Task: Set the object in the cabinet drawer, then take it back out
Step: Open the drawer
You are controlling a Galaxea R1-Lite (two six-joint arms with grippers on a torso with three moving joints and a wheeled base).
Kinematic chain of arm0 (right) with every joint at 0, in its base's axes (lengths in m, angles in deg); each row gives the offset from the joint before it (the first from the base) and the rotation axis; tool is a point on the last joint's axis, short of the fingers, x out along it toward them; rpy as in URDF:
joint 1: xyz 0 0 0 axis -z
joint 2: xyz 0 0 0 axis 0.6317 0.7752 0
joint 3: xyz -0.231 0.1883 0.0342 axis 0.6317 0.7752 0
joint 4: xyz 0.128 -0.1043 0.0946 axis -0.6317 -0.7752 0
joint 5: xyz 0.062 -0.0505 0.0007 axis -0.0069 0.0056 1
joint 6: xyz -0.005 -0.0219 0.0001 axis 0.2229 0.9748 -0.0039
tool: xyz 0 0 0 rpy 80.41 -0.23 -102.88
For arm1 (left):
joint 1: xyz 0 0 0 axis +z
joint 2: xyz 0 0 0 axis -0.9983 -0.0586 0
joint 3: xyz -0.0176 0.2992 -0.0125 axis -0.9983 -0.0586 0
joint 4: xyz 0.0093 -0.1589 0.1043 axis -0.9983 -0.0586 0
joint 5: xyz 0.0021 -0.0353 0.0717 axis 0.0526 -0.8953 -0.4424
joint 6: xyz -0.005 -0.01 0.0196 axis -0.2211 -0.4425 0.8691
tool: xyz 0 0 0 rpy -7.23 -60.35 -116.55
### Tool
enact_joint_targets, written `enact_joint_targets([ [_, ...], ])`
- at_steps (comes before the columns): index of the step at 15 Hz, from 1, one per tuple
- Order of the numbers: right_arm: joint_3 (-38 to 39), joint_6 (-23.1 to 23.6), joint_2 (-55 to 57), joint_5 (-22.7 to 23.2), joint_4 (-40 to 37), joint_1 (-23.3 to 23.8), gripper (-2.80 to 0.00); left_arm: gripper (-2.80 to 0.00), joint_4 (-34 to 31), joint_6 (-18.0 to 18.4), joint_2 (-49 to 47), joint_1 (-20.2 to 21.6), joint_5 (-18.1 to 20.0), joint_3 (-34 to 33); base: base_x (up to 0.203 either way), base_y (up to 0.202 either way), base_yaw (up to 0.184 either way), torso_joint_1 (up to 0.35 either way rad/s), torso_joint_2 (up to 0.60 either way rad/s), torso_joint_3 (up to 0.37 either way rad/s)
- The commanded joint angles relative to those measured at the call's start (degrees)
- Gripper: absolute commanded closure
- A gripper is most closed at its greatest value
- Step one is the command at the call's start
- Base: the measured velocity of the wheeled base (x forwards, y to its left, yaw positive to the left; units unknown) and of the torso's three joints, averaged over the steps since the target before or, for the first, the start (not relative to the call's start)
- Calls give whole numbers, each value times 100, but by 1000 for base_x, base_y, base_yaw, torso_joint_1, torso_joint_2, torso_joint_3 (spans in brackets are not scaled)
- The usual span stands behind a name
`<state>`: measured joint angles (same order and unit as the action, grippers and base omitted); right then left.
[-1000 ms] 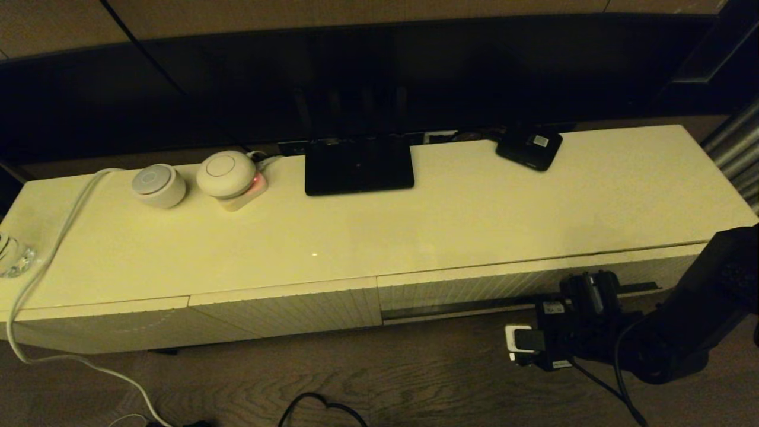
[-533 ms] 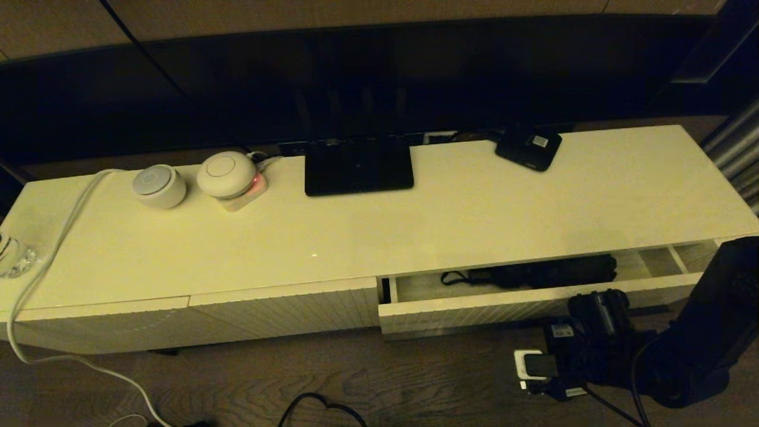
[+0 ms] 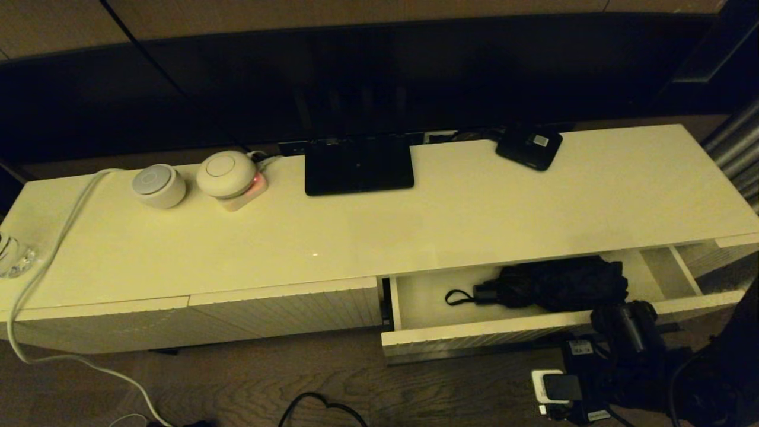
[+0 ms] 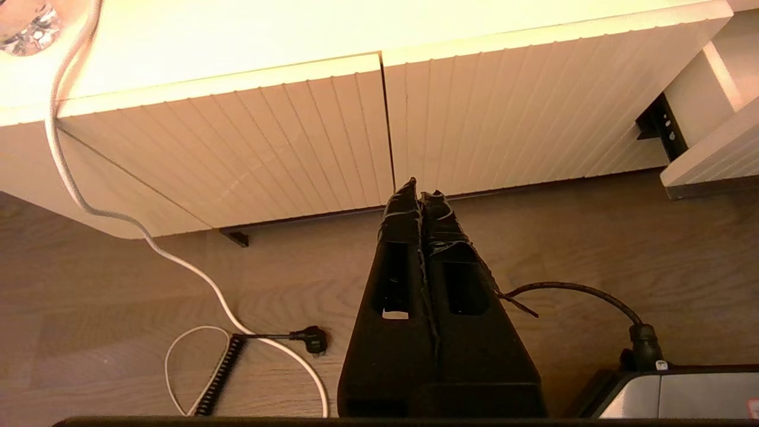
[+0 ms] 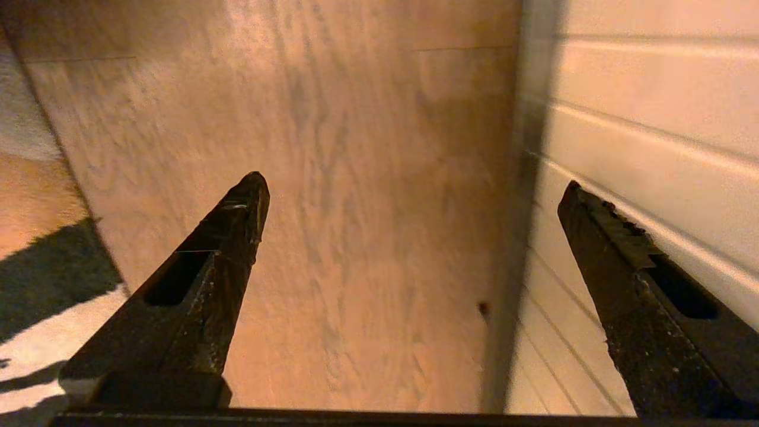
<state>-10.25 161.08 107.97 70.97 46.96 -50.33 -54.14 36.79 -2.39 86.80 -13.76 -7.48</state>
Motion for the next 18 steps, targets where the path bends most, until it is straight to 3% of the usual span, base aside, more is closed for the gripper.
enact_joint_targets([
  [1,83,46,-761,-12,-17,19,-280,0,0,-1,0,2,0,-18,0,0,0,0,0,0],
  [4,323,53,-1563,-21,-550,100,-280,0,0,-1,0,2,0,-18,0,0,0,0,0,0],
  [5,407,54,-1842,-18,-795,124,0,0,0,-1,0,2,0,-18,0,0,0,0,0,0],
  [10,452,6,-3542,2,-2552,266,0,0,0,-1,0,2,0,-18,0,0,0,0,0,0],
  [12,373,-297,-4329,4,-3310,352,0,0,0,7,0,2,0,-18,0,0,0,0,0,0],
  [14,-31,-1085,-4985,-12,-4345,390,0,0,0,-1,0,2,0,-18,0,0,0,0,0,0],
  [16,-619,-2432,-5356,-20,-5203,405,0,0,0,-1,0,2,0,-18,0,0,0,0,0,0],
  [18,-1008,-3640,-5422,-19,-5559,391,0,0,0,-1,0,2,0,-18,0,0,0,0,0,0],
])
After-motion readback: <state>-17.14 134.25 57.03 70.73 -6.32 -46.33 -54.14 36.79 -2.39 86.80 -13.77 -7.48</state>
